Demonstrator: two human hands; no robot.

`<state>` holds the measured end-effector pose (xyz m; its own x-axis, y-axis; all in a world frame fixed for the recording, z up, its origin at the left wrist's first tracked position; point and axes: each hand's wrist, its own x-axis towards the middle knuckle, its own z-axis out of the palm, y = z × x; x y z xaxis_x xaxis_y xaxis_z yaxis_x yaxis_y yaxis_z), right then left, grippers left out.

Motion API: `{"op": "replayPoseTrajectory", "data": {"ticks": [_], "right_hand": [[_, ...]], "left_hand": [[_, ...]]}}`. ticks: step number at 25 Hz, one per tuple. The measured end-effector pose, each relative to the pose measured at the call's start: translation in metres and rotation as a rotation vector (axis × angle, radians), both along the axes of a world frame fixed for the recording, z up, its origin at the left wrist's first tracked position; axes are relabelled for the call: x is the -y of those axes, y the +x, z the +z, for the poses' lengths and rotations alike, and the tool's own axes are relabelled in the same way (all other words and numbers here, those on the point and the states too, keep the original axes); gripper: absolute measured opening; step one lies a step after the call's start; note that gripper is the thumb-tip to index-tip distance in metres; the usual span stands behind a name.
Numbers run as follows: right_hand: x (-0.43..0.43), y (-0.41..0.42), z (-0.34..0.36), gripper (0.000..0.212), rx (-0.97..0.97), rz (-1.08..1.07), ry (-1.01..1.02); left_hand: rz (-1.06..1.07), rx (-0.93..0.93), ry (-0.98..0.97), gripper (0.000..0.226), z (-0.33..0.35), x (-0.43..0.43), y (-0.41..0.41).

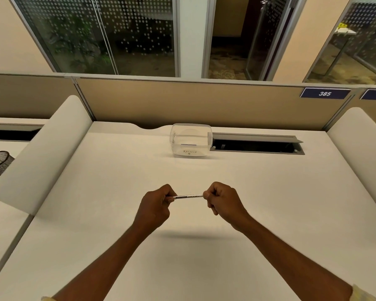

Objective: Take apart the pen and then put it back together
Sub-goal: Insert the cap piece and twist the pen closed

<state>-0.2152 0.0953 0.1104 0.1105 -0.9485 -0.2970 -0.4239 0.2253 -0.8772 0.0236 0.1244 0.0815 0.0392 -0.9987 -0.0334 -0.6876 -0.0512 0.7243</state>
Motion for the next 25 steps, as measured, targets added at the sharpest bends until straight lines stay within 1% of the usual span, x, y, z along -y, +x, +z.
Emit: {"op": "replayPoseTrajectory", "data": {"ticks": [4, 6, 8, 10, 12, 14, 15, 17, 20, 23, 25], "right_hand": [[0.004, 0.007, 0.002, 0.026, -0.022, -0.037, 0.038], [0.005, 0.008, 0.005, 0.034, -0.014, -0.051, 0.069], [0.006, 0.01, 0.007, 0.042, 0.053, -0.1, 0.132], [0.006, 0.01, 0.009, 0.042, 0.177, -0.144, 0.215], [0.007, 0.008, 0.009, 0.043, 0.218, -0.096, 0.242], [0.007, 0.001, 0.007, 0.041, 0.179, -0.001, 0.2], [0.007, -0.002, 0.005, 0.036, 0.156, 0.034, 0.159], [0.006, -0.008, 0.001, 0.024, 0.106, 0.074, 0.025], [0.007, -0.011, -0.003, 0.015, 0.01, 0.097, -0.169], [0.007, -0.009, -0.012, 0.02, -0.176, 0.156, -0.281], [0.007, -0.006, -0.017, 0.028, -0.212, 0.137, -0.278]], "left_hand": [[0.001, 0.006, -0.021, 0.028, -0.001, -0.002, 0.0], [0.002, 0.012, -0.038, 0.028, 0.004, -0.002, -0.002], [-0.001, 0.037, -0.062, 0.027, 0.006, 0.002, -0.002], [-0.012, 0.048, -0.074, 0.026, 0.008, 0.004, -0.004], [-0.01, 0.04, -0.068, 0.026, 0.008, 0.005, -0.002], [-0.002, 0.023, -0.056, 0.027, 0.006, 0.006, 0.002], [0.002, 0.019, -0.05, 0.026, 0.006, 0.006, 0.002], [0.003, 0.019, -0.048, 0.026, 0.007, 0.007, 0.004], [-0.01, 0.023, -0.041, 0.026, 0.005, 0.008, 0.004], [-0.016, 0.012, -0.045, 0.026, 0.005, 0.006, -0.001], [-0.005, 0.012, -0.051, 0.025, 0.008, 0.006, -0.005]]}}
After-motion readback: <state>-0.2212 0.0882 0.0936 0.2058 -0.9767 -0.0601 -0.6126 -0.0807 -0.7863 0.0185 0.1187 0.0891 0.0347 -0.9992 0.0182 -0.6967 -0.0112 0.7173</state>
